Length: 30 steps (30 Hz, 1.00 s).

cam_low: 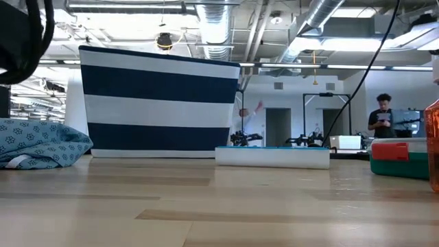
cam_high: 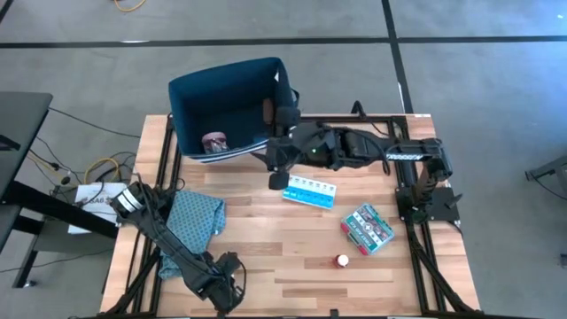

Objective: Pick & place medical supplies in basket/bin
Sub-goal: Put the white rolled gauze into the blue bin

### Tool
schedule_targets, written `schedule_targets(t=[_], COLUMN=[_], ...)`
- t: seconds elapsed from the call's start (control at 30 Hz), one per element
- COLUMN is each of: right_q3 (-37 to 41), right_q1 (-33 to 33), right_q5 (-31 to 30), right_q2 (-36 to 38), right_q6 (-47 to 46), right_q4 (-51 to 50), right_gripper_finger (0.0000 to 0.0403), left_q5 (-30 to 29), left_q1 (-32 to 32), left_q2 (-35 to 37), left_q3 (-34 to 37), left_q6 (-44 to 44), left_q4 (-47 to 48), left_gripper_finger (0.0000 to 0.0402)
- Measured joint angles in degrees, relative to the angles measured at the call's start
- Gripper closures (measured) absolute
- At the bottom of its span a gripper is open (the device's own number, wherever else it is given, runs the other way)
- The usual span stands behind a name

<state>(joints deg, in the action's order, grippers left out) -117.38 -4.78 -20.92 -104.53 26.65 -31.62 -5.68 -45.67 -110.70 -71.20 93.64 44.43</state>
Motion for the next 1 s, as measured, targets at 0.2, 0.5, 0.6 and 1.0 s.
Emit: schedule_targets(t=[0.2,0.5,0.6,1.0], right_q3=[0.0,0.0,0.02,-0.04], right_q1=[-0.32,3.22,4.9,12.81], right_q5=[-6.22,-30.26,-43.02,-20.8], right_q2=[0.0,3.59,6.4,21.67], right_q6=[5.68,15.06,20.61,-6.7], right_q4=[5.25,11.64,12.99,-23.49], right_gripper_finger=[0.0221,0.023,0.0235,0.025], left_q5=[-14.8,-35.45,-42.27,-37.88], left_q1=[3.66,19.55,25.93,66.01], left_q2=[5.81,10.65,10.97,10.13], left_q3=[-6.83,-28.51,-37.39,-44.74], left_q6=[-5.96,-29.55,-37.02,-64.92], left_q4=[11.13,40.2,45.74,44.88], left_gripper_finger=[0.0374,0.0376,0.0373,0.0357])
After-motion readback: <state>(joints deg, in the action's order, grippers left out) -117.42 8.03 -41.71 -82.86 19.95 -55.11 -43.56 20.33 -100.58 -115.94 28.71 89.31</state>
